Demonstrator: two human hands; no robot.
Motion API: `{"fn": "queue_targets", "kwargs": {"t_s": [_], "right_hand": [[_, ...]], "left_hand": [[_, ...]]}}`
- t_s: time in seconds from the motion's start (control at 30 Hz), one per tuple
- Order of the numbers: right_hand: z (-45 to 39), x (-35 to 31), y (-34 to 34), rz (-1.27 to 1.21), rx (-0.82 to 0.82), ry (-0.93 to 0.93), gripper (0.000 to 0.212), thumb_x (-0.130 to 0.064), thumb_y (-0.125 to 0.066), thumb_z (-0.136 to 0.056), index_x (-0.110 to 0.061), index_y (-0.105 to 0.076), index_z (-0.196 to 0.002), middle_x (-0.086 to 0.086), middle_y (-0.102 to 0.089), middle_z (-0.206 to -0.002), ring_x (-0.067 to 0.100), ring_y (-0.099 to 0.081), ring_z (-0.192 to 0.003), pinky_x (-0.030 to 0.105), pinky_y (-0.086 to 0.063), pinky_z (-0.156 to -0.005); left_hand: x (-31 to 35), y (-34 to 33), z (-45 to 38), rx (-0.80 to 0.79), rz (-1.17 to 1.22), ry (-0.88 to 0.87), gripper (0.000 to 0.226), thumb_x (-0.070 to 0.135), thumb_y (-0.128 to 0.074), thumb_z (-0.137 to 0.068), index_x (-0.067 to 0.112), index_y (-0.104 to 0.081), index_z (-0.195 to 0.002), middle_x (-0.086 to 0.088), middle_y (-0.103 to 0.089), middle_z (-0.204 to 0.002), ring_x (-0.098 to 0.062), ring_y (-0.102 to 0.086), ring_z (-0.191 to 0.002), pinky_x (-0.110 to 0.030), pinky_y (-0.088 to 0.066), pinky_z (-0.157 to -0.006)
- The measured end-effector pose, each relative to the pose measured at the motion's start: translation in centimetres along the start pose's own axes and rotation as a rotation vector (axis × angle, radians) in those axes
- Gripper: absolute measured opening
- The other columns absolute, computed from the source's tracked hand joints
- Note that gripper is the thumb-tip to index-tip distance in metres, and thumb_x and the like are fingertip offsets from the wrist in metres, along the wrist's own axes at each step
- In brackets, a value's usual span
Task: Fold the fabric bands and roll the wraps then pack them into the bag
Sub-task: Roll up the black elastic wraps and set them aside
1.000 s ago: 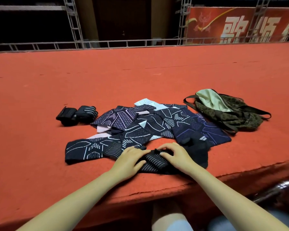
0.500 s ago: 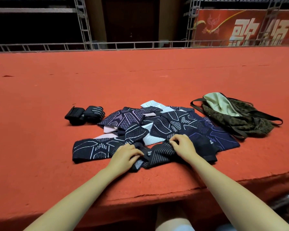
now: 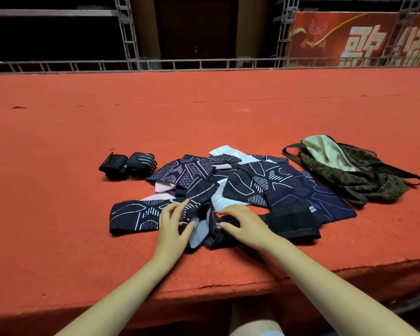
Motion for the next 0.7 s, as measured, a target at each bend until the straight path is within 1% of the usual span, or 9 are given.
{"fn": "queue_targets", "kwargs": {"t_s": [0.07,0.13,0.2,0.3,0.4,0.43,0.53,0.6,0.7], "right_hand": [[-0.1,-0.5,-0.9,-0.028,0.015,-0.011,0.049,-0.052,-0.048,-0.082,-0.02,-0.064,-0.115,-0.003,-0.064,-0.116,0.013,-0.054,-0.11,0.028,-0.039,-0.099],[-0.3,-1.1,-1.5,-0.069,0.082,-0.071,0.039,-0.048,-0.055,-0.086,-0.022,-0.065,-0.112,-0.006,-0.066,-0.111,0.011,-0.056,-0.106,0.03,-0.042,-0.096],[-0.6,-1.7,-1.8,-0.129,0.15,-0.182,0.031,-0.043,-0.064,-0.084,-0.025,-0.065,-0.108,-0.011,-0.067,-0.098,0.008,-0.058,-0.093,0.027,-0.045,-0.086],[-0.9,-1.7,-2.5,-0.212,0.132,-0.314,0.032,-0.026,-0.068,-0.081,-0.022,-0.064,-0.113,-0.012,-0.059,-0.077,0.009,-0.058,-0.08,0.024,-0.043,-0.078],[-0.6,-0.8,-2.6,-0.359,0.118,-0.356,0.029,-0.018,-0.067,-0.084,-0.016,-0.065,-0.114,-0.012,-0.054,-0.066,0.0,-0.052,-0.067,0.017,-0.039,-0.071],[-0.6,-0.4,-2.5,-0.411,0.123,-0.36,0.027,-0.016,-0.066,-0.085,-0.015,-0.065,-0.112,-0.012,-0.051,-0.061,-0.003,-0.05,-0.061,0.014,-0.038,-0.067],[-0.3,0.3,-1.9,-0.506,0.166,-0.355,0.021,-0.006,-0.06,-0.088,-0.015,-0.065,-0.106,-0.011,-0.044,-0.055,-0.005,-0.044,-0.051,0.012,-0.035,-0.06],[-0.3,0.6,-1.8,-0.53,0.198,-0.366,0.021,-0.003,-0.058,-0.088,-0.017,-0.065,-0.102,-0.01,-0.042,-0.055,-0.003,-0.042,-0.049,0.013,-0.033,-0.057],[-0.2,0.7,-2.0,-0.525,0.235,-0.377,0.021,-0.001,-0.057,-0.088,-0.017,-0.065,-0.099,-0.009,-0.044,-0.055,-0.003,-0.043,-0.049,0.012,-0.035,-0.058]], "left_hand": [[0.2,0.1,-0.3,-0.055,0.101,0.096,0.045,0.011,-0.061,-0.089,0.019,-0.051,-0.132,-0.003,-0.047,-0.119,-0.01,-0.048,-0.109,-0.006,-0.042,-0.085],[0.6,0.1,-0.9,-0.081,0.09,0.138,0.035,0.013,-0.054,-0.093,0.021,-0.054,-0.127,-0.003,-0.054,-0.12,-0.003,-0.051,-0.104,-0.016,-0.042,-0.095],[1.1,0.0,-2.0,-0.107,0.125,0.271,0.038,0.022,-0.055,-0.093,0.023,-0.051,-0.131,-0.004,-0.056,-0.122,0.001,-0.053,-0.094,-0.026,-0.042,-0.097],[1.6,-0.4,-3.8,-0.155,0.21,0.516,0.062,0.031,-0.065,-0.086,0.021,-0.038,-0.141,-0.003,-0.058,-0.113,-0.007,-0.054,-0.091,-0.022,-0.04,-0.086],[2.1,-1.2,-4.9,-0.209,0.313,0.567,0.06,0.016,-0.066,-0.086,0.017,-0.039,-0.14,0.0,-0.062,-0.091,-0.007,-0.057,-0.077,-0.011,-0.043,-0.067],[2.1,-1.3,-5.1,-0.205,0.32,0.554,0.055,0.012,-0.063,-0.087,0.016,-0.042,-0.138,-0.003,-0.064,-0.097,-0.008,-0.059,-0.081,-0.01,-0.044,-0.07],[1.9,-1.2,-5.6,-0.151,0.235,0.441,0.05,0.011,-0.055,-0.092,0.014,-0.043,-0.14,-0.005,-0.051,-0.138,-0.016,-0.048,-0.124,-0.019,-0.032,-0.102],[1.8,-1.0,-5.8,-0.086,0.194,0.375,0.046,0.01,-0.052,-0.094,0.011,-0.044,-0.139,-0.004,-0.046,-0.142,-0.016,-0.04,-0.132,-0.019,-0.025,-0.105],[1.5,-0.9,-6.0,-0.012,0.155,0.341,0.042,0.007,-0.05,-0.094,0.006,-0.048,-0.136,-0.008,-0.049,-0.139,-0.02,-0.043,-0.13,-0.022,-0.027,-0.106]]}}
Point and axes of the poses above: each hand's wrist, its own z-axis away from the middle knuckle, its own y-axis out of the back of the hand, x = y × z, the point moved 1 cm from there along -z, towards the middle knuckle
